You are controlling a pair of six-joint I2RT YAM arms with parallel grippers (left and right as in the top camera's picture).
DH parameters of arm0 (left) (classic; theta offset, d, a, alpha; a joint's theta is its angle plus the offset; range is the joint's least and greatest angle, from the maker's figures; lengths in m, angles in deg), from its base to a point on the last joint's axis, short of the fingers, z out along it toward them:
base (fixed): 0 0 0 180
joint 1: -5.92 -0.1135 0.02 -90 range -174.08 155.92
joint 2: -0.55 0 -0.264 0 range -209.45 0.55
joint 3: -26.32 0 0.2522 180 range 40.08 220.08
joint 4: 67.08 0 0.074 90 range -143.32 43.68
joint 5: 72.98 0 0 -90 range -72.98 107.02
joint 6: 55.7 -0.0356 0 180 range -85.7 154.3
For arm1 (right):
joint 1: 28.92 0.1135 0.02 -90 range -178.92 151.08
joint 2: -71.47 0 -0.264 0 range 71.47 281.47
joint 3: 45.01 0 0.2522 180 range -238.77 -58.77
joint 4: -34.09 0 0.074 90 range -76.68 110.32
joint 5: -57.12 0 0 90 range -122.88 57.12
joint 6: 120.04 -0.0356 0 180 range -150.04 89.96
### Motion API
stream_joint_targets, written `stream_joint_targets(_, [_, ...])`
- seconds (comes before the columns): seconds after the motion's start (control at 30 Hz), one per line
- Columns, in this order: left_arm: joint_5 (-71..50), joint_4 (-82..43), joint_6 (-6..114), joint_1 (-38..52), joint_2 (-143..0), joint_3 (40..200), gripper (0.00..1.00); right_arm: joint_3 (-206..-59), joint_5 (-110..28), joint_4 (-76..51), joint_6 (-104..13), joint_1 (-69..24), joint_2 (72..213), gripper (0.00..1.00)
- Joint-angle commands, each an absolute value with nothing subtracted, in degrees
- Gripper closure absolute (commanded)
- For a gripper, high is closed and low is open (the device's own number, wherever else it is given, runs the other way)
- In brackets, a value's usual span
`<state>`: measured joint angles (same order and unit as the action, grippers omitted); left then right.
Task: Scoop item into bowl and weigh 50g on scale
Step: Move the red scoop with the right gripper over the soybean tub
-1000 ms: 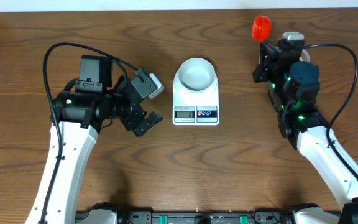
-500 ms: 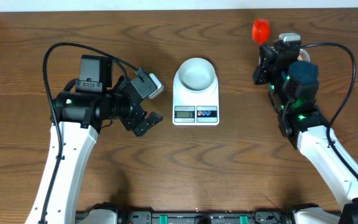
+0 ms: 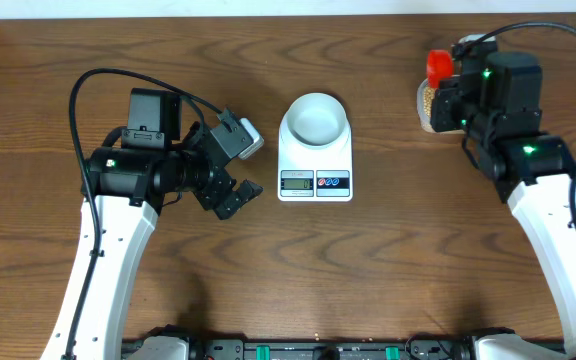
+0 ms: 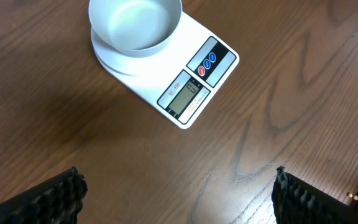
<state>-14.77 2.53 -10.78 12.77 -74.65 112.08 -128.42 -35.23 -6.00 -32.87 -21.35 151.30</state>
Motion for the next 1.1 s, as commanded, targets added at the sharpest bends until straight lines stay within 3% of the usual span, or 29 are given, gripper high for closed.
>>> stream_joint_targets(0.0, [-15.32,2.79,-11.55,12.57,-73.93,112.70,0.02,-129.60,-35.86,-8.17,-31.52,-21.74,150.15,0.99])
stream_joint_targets(0.27, [-15.32,2.79,-11.55,12.57,-73.93,112.70,0.02,-129.58,-37.15,-9.46,-30.91,-21.76,149.97,0.99])
stream_joint_targets(0.5, [-15.32,2.79,-11.55,12.57,-73.93,112.70,0.02,-129.58,-26.64,-9.26,-29.16,-21.76,150.36,0.99])
stream_joint_targets(1.07, [-15.32,2.77,-11.55,12.57,-73.93,112.70,0.02,-133.36,-26.38,-10.35,-29.05,-22.61,155.85,0.99])
